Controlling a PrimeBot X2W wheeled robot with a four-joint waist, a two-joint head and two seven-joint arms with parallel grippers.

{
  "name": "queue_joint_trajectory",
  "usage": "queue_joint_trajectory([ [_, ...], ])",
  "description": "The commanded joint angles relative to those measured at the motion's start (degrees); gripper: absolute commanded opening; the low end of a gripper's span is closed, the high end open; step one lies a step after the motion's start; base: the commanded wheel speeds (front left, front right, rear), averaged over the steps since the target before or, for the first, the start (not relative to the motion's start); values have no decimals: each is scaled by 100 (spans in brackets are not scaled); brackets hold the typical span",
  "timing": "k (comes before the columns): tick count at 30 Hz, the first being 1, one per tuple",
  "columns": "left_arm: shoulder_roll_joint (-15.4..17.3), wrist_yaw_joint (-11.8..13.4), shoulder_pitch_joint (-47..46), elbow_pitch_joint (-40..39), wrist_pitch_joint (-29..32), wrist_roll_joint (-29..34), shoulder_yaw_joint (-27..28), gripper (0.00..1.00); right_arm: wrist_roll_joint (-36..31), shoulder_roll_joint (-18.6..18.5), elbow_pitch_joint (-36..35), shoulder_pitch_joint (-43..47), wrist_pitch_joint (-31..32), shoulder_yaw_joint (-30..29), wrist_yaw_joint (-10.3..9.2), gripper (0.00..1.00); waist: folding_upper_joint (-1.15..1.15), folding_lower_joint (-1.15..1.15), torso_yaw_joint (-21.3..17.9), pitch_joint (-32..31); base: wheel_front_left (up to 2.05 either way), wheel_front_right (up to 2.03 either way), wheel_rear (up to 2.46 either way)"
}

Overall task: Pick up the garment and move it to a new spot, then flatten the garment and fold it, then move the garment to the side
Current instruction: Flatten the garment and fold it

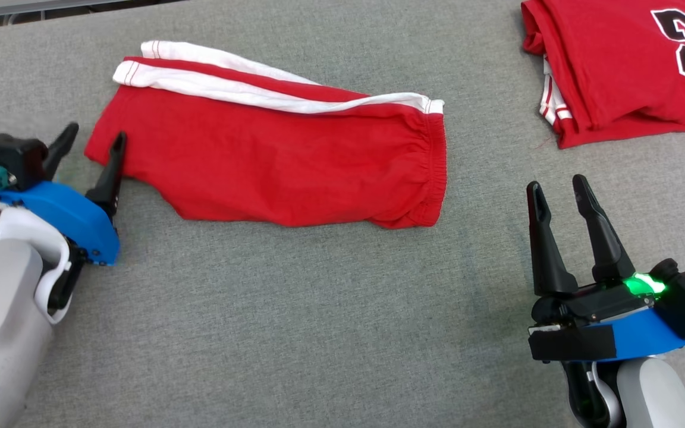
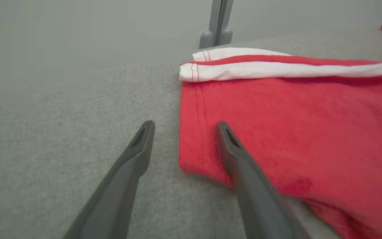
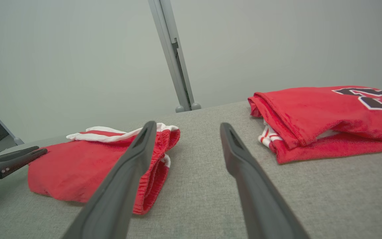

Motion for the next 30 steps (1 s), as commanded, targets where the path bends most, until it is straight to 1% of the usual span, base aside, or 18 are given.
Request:
queue_joint_trajectory([
  [1, -20, -4, 46, 41, -7, -22, -37, 100, 4, -9, 8, 42, -16, -38, 1, 100, 0, 0, 17, 17, 0, 0, 0],
  [9, -167, -5, 40, 407, 116, -84, -253, 100, -4, -9, 64, -38, -15, -69, 1, 100, 0, 0, 59, 88, 0, 0, 0],
  [15, -339, -5, -44, 213, 94, -227, -561, 100, 36, -9, 96, -87, -26, -47, 1, 100, 0, 0, 48, 95, 0, 0, 0],
  [20, -314, -6, -86, 139, 142, -371, -760, 100, 47, -9, 127, -95, -26, -25, 1, 100, 0, 0, 28, 83, 0, 0, 0],
  [21, -318, -6, -85, 134, 166, -389, -811, 64, 55, -9, 132, -97, -29, -23, 1, 100, 0, 0, 26, 79, 0, 0, 0],
  [22, -312, -6, -89, 144, 171, -409, -848, 35, 61, -9, 142, -93, -33, -23, 1, 100, 0, 0, 24, 73, 0, 0, 0],
  [23, -300, -6, -99, 162, 158, -416, -871, 10, 70, -9, 150, -90, -36, -23, 1, 100, 0, 0, 23, 68, 0, 0, 0],
  [24, -278, -6, -102, 184, 125, -418, -881, 0, 76, -9, 160, -91, -38, -17, 1, 100, 0, 0, 17, 61, 0, 0, 0],
  [30, -309, -5, -73, 178, -238, -480, -871, 0, 80, -9, 236, 3, -58, -53, 1, 100, 0, 0, 89, -109, 0, 0, 0],
])
